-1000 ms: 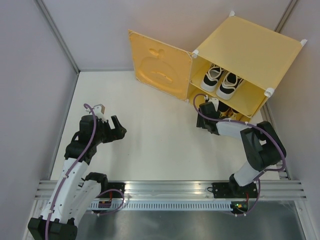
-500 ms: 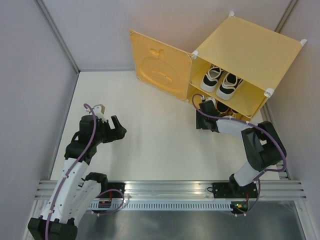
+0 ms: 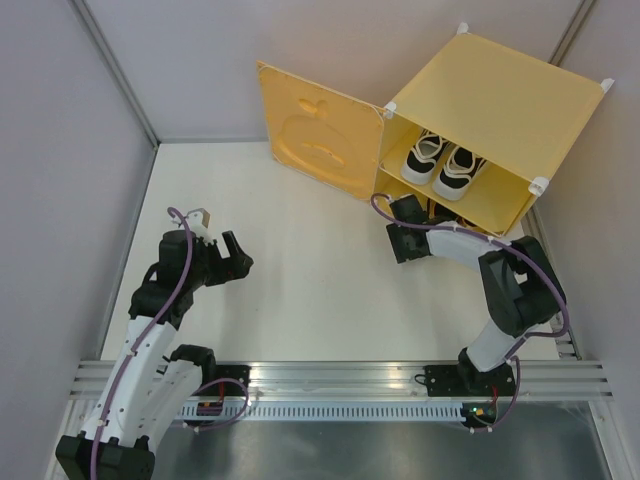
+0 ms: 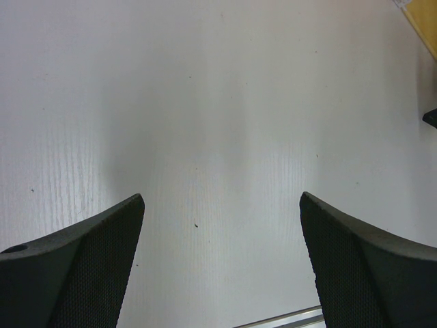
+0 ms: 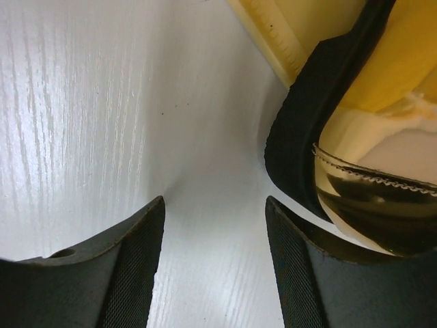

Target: Place and organize the shoes in the shoe cabinet

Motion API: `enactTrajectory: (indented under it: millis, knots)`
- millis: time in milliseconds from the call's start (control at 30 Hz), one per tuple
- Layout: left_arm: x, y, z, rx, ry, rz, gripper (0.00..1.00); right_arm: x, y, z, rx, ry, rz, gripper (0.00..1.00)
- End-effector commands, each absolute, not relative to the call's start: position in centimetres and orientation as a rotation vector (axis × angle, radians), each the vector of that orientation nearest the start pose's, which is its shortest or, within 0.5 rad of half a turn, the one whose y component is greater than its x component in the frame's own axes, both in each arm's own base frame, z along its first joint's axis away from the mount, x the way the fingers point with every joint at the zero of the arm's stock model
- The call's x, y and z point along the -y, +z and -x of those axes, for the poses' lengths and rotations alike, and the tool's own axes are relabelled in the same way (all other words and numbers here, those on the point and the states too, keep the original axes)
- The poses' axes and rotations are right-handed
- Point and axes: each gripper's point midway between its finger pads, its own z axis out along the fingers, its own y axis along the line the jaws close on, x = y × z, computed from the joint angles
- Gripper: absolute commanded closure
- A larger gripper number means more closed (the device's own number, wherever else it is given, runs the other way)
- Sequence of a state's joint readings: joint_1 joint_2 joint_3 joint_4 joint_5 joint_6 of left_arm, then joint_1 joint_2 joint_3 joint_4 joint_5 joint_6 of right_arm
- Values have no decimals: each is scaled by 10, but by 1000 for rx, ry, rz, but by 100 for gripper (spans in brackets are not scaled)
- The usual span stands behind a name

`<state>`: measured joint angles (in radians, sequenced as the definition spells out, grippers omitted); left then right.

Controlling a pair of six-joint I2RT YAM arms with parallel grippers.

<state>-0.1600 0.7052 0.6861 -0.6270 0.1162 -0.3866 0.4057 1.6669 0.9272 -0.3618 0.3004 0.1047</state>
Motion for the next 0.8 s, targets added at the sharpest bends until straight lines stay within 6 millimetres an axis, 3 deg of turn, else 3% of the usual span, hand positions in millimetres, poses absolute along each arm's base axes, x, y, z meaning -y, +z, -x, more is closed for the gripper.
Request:
enactTrajectory:
  millis: [0,200,333,600,700,767]
  knots:
    - [77,164,-231,-2223,-449,175,3,-84,17,-326,-2625,-344,468,34]
    - [77,163,-231,-2225,-451,176,3,-84,7,-320,-2616,-564,681,34]
    - [77,163,-231,-2225,-450,175,3,-73,6,-313,-2631,-653,719,34]
    - [77,164,-231,-2222,-452,173,3,-53,23,-315,-2557,-808,626,35]
    - [77,164,-231,-2224,-453,171,3,-44,35,-319,-2498,-885,571,40]
    - [77,163,-231,-2225,-453,171,3,-43,41,-323,-2468,-906,552,50]
